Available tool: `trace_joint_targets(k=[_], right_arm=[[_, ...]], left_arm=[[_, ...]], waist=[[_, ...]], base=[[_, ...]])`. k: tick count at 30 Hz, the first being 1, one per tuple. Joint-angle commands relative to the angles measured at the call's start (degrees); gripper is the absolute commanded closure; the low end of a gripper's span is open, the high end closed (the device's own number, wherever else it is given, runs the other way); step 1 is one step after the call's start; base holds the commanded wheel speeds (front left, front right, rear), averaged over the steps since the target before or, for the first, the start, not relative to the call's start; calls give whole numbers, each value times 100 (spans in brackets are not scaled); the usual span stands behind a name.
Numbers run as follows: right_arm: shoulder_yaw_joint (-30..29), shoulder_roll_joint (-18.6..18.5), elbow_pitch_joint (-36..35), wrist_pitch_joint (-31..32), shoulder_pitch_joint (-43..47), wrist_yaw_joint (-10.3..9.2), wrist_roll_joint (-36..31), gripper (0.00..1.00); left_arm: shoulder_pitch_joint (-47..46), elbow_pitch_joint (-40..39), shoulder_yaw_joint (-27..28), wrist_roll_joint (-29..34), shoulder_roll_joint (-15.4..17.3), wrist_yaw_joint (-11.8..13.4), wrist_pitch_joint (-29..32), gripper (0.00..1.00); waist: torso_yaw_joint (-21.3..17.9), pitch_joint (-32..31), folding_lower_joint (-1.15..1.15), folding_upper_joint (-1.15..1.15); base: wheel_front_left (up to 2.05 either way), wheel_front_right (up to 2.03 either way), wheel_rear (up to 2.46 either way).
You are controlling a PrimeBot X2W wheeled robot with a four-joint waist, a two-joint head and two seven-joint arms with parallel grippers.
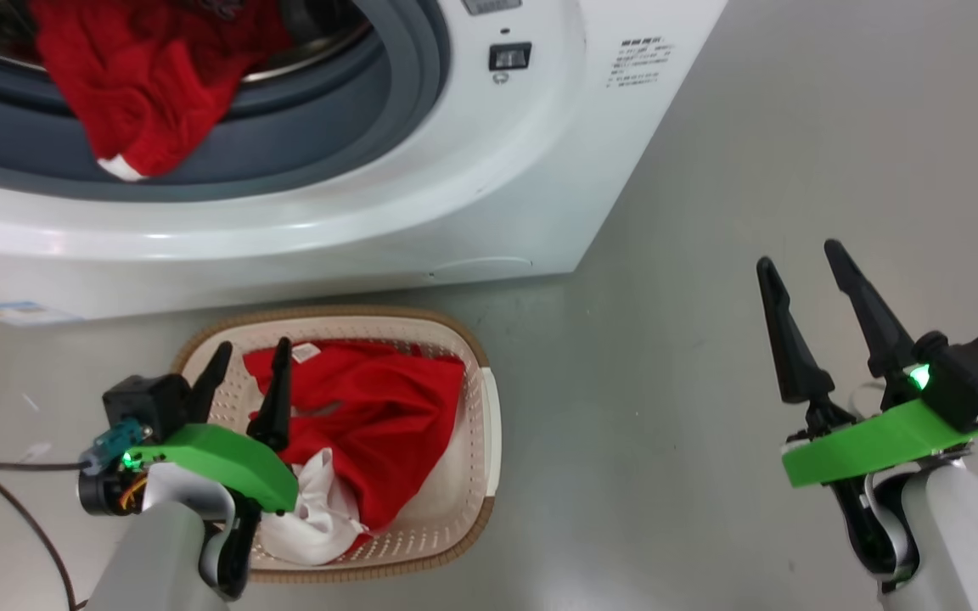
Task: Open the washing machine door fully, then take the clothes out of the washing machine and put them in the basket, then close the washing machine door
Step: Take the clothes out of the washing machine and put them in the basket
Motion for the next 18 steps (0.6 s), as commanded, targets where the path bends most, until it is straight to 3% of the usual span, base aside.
trace_joint_targets(k=[1, 18], right_arm=[[129, -53, -97, -37, 194, 36, 22, 0], [93, -196, -70, -37, 701, 36, 77, 0]], left_arm=[[177, -204, 224, 99, 158, -32, -29, 0], [1301, -2227, 970, 920, 13, -32, -29, 0]], waist=[[62, -215, 0, 0], [127, -1060, 0, 0]], base=[[0, 0, 0], [0, 0, 0]])
